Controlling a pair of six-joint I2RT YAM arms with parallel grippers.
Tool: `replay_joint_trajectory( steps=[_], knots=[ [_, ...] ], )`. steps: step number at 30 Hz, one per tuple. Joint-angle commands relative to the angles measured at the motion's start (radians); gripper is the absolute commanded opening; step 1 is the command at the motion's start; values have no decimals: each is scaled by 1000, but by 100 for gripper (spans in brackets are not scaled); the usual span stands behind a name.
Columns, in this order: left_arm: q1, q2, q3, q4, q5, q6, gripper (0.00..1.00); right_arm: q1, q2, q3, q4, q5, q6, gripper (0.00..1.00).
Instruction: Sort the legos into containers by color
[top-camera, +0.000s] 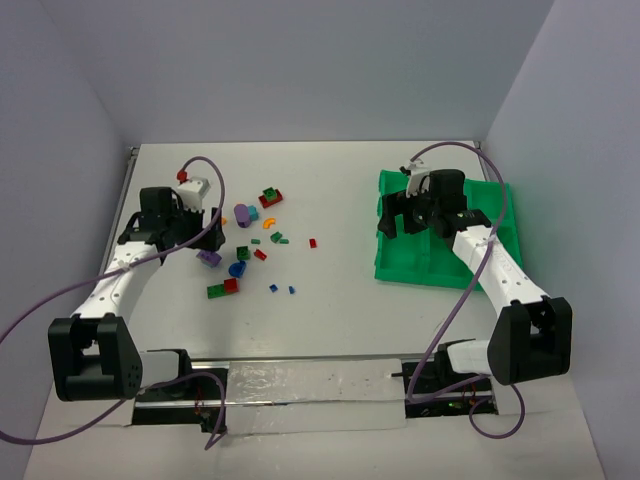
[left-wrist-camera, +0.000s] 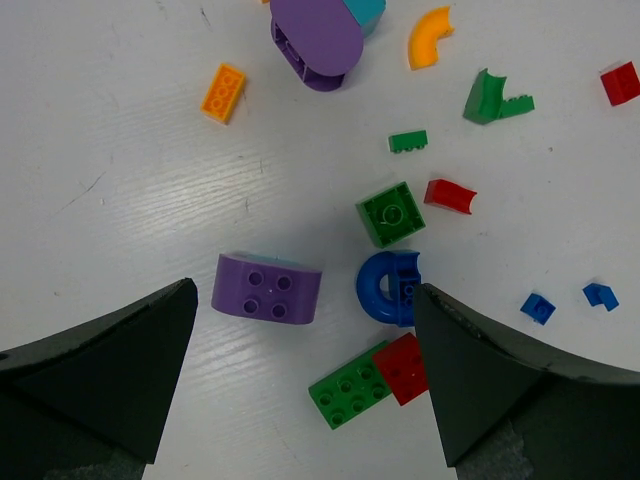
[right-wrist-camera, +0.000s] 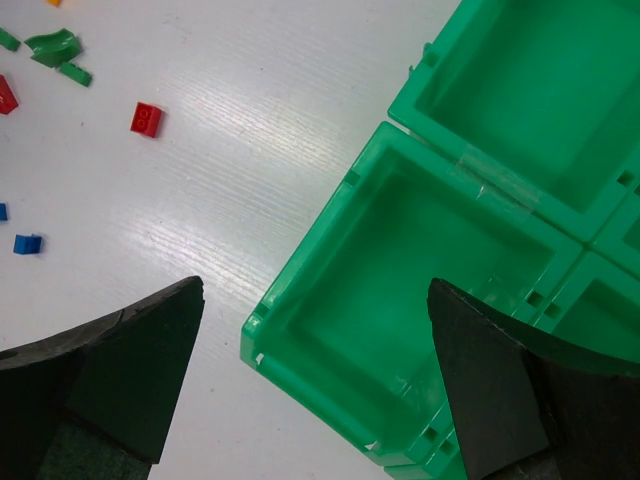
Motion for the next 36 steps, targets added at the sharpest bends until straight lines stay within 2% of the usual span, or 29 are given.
replay_joint_trajectory(
  steps=[1, 6, 9, 10, 12, 16, 20, 24, 27, 30, 32, 36],
  knots=[
    [-6, 18, 63, -36, 20, 56, 99, 9, 6, 42, 5, -14, 6, 100],
    [-6, 44, 113, -86, 107, 159, 99, 9, 13, 49, -2, -12, 0, 100],
    [1, 85, 137, -105, 140, 217, 92, 9, 13, 45, -4, -10, -6, 100],
    [19, 101, 163, -161, 235, 389, 93, 9, 13, 43, -5, -8, -10, 100],
    [64, 122, 186, -275, 375, 586, 98, 9, 14, 44, -11, -5, -17, 100],
    [125, 179, 259, -501, 486, 1090, 97, 9, 16, 40, -15, 1, -26, 100],
    [141, 333, 425, -809, 409, 1513, 97, 9, 36, 44, -28, 4, -31, 100],
    [150, 495, 593, -986, 343, 1714, 89, 10, 55, 55, -40, 28, -45, 100],
    [147, 500, 565, -986, 269, 1861, 87, 9, 66, 62, -49, 40, -51, 100],
    [136, 496, 534, -983, 209, 1975, 81, 9, 84, 70, -56, 52, -45, 100],
    [131, 499, 521, -977, 187, 2019, 78, 9, 93, 73, -58, 57, -40, 100],
    [122, 539, 531, -957, 168, 2016, 73, 9, 123, 89, -62, 59, -37, 100]
  ],
)
